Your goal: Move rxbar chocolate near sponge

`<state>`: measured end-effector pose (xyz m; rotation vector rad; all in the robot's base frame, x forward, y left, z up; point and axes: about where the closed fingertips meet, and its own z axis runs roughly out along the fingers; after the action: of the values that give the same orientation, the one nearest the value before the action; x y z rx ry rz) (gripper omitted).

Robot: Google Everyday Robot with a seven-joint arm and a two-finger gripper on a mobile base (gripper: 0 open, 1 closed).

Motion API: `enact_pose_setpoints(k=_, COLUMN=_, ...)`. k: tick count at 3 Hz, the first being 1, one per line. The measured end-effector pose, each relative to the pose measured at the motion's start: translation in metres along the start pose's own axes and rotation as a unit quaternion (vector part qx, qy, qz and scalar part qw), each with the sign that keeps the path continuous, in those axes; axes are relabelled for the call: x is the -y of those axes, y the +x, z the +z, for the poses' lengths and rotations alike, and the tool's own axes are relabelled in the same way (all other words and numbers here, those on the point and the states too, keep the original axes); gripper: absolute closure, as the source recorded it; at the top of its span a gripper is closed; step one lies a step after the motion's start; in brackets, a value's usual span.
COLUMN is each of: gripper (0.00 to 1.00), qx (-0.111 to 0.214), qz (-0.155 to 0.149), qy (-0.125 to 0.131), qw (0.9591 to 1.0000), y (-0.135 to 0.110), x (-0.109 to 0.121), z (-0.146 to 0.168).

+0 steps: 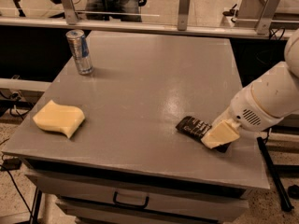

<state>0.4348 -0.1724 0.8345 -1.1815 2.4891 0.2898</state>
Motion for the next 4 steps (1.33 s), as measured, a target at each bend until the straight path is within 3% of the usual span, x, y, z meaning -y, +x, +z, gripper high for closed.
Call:
enact_pose_setpoints(k=2, gripper=1.0, qx=0.043, qz=-0.002, qy=0.035, qw=0.9985, y=-0.037, x=0.018, z=-0.038)
enact_pose_setpoints(k=3, gripper=1.0, qx=0.043, qz=-0.002, qy=0.034, qw=0.9985, y=-0.037, x=0.018, z=-0.038)
enact_pose_setpoints(k=4, gripper=1.0, qx=0.088, qz=-0.054, qy=-0.023, qw=0.9944, y=-0.086, x=-0.01, z=-0.031)
